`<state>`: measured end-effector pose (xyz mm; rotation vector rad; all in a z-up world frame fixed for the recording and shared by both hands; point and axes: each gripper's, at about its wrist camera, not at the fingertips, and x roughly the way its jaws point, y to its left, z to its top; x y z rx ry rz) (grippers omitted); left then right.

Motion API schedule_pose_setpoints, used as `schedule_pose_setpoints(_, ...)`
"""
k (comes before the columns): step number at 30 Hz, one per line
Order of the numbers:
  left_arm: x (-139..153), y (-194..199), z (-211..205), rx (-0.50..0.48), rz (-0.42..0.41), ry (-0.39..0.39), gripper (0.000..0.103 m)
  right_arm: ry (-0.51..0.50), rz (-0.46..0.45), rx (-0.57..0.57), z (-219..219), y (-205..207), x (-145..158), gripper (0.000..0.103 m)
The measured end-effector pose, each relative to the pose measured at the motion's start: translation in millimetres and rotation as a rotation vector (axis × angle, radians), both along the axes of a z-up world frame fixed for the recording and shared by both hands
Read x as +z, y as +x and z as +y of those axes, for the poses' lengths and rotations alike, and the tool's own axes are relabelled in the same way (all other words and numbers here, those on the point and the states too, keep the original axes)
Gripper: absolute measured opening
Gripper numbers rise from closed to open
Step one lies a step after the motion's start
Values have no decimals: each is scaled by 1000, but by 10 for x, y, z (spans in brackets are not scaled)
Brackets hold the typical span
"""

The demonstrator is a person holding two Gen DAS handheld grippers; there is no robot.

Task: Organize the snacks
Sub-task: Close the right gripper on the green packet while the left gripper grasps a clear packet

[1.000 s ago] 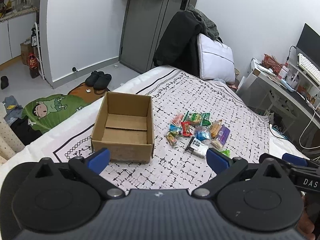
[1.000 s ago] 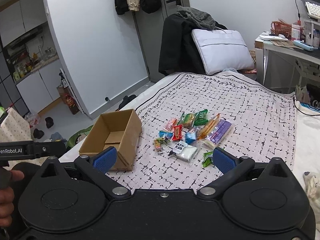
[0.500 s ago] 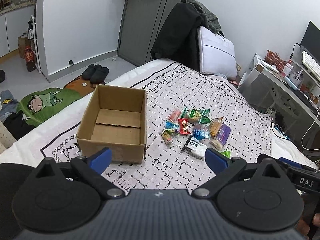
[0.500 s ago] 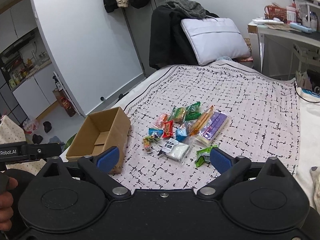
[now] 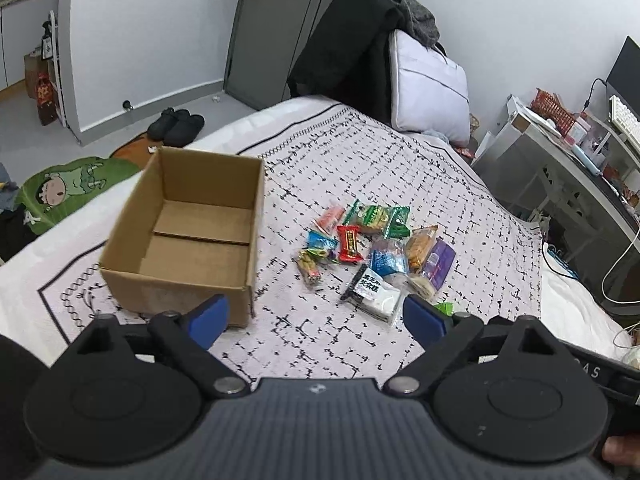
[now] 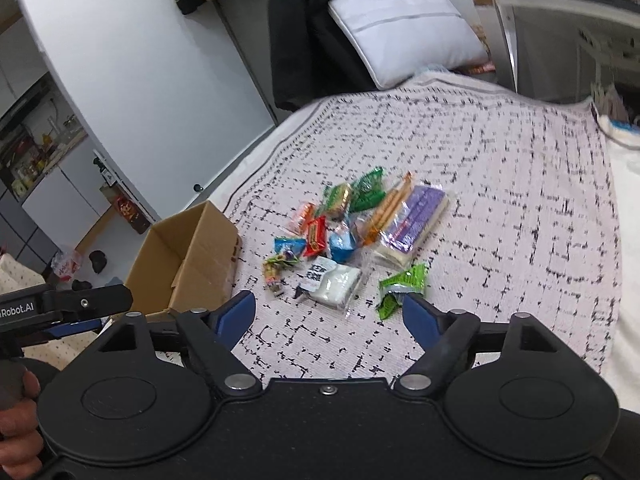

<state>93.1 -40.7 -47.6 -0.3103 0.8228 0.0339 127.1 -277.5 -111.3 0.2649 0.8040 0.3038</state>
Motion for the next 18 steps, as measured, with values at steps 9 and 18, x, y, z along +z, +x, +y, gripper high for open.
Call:
schedule_pose_setpoints(9, -220, 302, -181, -8, 38, -19, 88, 77, 103, -53, -108, 298, -320, 65)
schedule_pose_setpoints(18, -482, 642, -392, -23, 95, -25, 86, 83, 148, -117, -163, 594, -568, 65)
